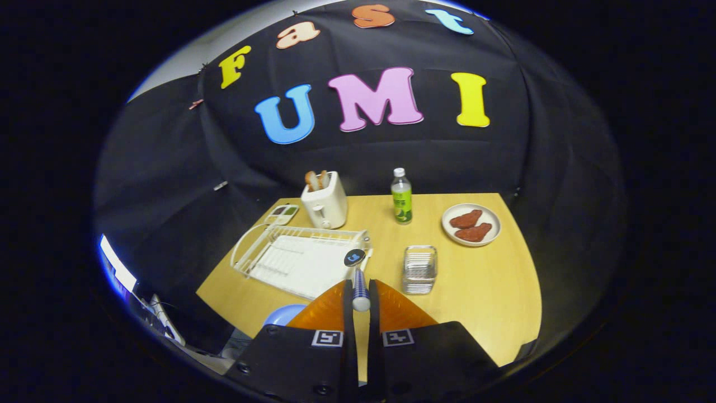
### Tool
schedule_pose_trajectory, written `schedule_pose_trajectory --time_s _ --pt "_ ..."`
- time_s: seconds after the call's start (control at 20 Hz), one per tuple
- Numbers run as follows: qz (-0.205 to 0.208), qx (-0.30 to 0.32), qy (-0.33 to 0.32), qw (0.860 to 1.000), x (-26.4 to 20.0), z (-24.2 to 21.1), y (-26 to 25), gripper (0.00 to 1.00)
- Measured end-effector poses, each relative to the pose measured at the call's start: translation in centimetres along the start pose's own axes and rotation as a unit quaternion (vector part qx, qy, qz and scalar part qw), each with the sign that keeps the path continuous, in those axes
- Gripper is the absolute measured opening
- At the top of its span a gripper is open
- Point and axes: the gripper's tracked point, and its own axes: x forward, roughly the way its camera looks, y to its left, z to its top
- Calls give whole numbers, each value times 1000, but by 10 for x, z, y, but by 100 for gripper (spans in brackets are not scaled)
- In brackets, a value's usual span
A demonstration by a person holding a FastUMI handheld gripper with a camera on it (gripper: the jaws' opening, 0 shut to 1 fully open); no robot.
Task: Take the plate from the dish rack, then take the spoon from the basket and place it into the plate.
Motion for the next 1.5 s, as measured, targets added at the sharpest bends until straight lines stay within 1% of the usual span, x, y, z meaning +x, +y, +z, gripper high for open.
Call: schedule_pose_trajectory --time_s 0.15,0.25,0.35,0.55,0.65,0.75,0.85,1.0,1.1,1.2,1.25,1.3,1.4,1.5 --pt "59 3 29 998 -5 -41 56 11" --pt "78 1 56 995 3 -71 78 11" --pt "81 -6 85 993 19 -105 89 11" --pt "73 -10 136 988 64 -172 97 11" --pt "75 -11 146 986 81 -188 100 11" --pt "75 -16 144 987 95 -193 100 11" --pt "89 -7 134 987 105 -192 106 11" --pt "97 -1 128 987 119 -198 106 11" --pt "94 2 143 985 126 -212 102 11" --pt "81 -3 164 983 130 -228 95 13" --pt "75 -7 172 982 128 -235 92 16" --pt "65 -11 177 982 128 -237 87 17" --pt "63 -6 176 982 127 -242 89 26" --pt "53 -6 174 983 127 -242 85 49"
